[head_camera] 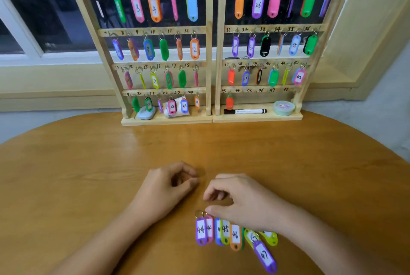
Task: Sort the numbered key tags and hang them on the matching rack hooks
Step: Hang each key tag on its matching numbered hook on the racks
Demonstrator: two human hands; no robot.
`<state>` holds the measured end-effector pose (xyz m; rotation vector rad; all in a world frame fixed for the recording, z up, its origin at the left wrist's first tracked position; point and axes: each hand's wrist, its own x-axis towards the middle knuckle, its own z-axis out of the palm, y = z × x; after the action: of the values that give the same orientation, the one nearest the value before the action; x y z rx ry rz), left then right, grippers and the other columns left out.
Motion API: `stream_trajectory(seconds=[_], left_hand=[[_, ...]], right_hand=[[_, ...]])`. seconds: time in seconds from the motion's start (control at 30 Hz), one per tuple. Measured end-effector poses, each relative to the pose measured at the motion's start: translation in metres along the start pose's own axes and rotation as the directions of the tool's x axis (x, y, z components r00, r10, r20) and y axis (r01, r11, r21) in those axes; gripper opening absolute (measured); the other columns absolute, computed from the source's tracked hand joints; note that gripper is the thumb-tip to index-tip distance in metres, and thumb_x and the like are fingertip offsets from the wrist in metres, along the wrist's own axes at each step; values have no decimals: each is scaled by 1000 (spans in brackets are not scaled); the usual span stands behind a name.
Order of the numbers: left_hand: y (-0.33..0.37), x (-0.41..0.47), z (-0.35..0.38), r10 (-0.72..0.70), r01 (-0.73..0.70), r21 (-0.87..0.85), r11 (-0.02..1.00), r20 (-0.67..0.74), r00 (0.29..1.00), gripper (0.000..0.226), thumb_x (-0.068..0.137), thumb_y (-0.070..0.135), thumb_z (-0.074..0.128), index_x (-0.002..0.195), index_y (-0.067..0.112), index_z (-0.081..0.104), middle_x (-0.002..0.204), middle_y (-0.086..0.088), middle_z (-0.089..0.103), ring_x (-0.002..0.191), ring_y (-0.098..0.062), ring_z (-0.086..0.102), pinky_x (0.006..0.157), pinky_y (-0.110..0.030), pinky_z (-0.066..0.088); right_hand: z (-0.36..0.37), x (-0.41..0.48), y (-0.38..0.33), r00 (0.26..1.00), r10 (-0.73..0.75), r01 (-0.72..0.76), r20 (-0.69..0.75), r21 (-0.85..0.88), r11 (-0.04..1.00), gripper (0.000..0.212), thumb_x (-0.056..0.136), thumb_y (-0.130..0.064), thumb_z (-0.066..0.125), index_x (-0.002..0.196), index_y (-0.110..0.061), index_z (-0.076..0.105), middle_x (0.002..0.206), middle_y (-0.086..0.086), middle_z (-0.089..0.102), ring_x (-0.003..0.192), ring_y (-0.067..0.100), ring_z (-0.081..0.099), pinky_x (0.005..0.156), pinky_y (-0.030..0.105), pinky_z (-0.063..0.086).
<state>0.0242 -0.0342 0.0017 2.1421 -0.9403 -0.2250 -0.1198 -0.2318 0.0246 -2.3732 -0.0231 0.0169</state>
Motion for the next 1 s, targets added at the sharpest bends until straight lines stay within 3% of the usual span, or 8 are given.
stream_trajectory(seconds=[0.1, 0.27, 0.47, 0.63, 0.8, 0.93, 1.0], left_hand=[[-2, -14, -5, 59, -58, -12, 998, 117, 991, 6, 94, 30, 81, 96, 34, 77, 89, 14, 75, 79, -12, 67, 72, -24, 53], [-3, -15, -16, 164, -167, -11, 986, 283, 945, 11, 93, 25, 79, 98, 35, 79, 97, 14, 72, 89, -14, 67, 76, -21, 51], [-4, -13, -20, 211, -237, 27, 971, 364, 907, 17, 86, 43, 84, 101, 38, 77, 100, 18, 71, 104, -8, 65, 91, -28, 51], [-7, -12, -14, 222, -250, 45, 967, 331, 917, 14, 86, 42, 86, 95, 38, 77, 98, 19, 70, 103, -7, 63, 88, -25, 49], [-4, -13, -12, 204, -217, 10, 976, 307, 930, 9, 89, 36, 86, 93, 37, 78, 97, 18, 72, 99, -8, 64, 83, -17, 45], [-2, -12, -13, 90, -36, -184, 982, 295, 951, 5, 95, 29, 82, 91, 29, 80, 88, 9, 77, 81, -3, 65, 79, -28, 51], [-3, -11, -13, 49, 30, -268, 963, 283, 958, 6, 96, 31, 81, 94, 25, 80, 87, 3, 77, 80, -8, 64, 80, -37, 52]], right_hand=[[2, -2, -6, 999, -26, 29, 48, -52, 998, 21, 88, -41, 80, 106, -32, 73, 104, -18, 62, 103, 7, 59, 88, 24, 50], [6, -2, -8, 996, -39, 49, 81, -130, 990, 28, 87, -50, 80, 108, -34, 71, 105, -20, 56, 104, 4, 53, 92, 26, 48], [14, -1, -4, 998, -65, 66, 15, -127, 990, 14, 91, -44, 75, 98, -33, 72, 102, -17, 60, 100, 6, 57, 86, 29, 50], [17, 0, 0, 998, -57, 55, -33, -59, 997, 3, 95, -31, 75, 92, -32, 74, 97, -15, 62, 94, 8, 63, 82, 34, 54], [17, 1, 1, 994, -60, 58, -91, -29, 998, 4, 94, -28, 76, 91, -32, 76, 90, -14, 63, 90, 9, 63, 78, 33, 53], [7, 5, 4, 985, -8, 20, -171, 66, 998, 6, 92, -26, 81, 89, -31, 80, 85, -11, 68, 80, 12, 64, 69, 21, 47], [0, 7, 5, 974, 21, 3, -224, 105, 994, 8, 90, -22, 85, 89, -29, 81, 83, -15, 69, 75, 7, 61, 66, 14, 41]])
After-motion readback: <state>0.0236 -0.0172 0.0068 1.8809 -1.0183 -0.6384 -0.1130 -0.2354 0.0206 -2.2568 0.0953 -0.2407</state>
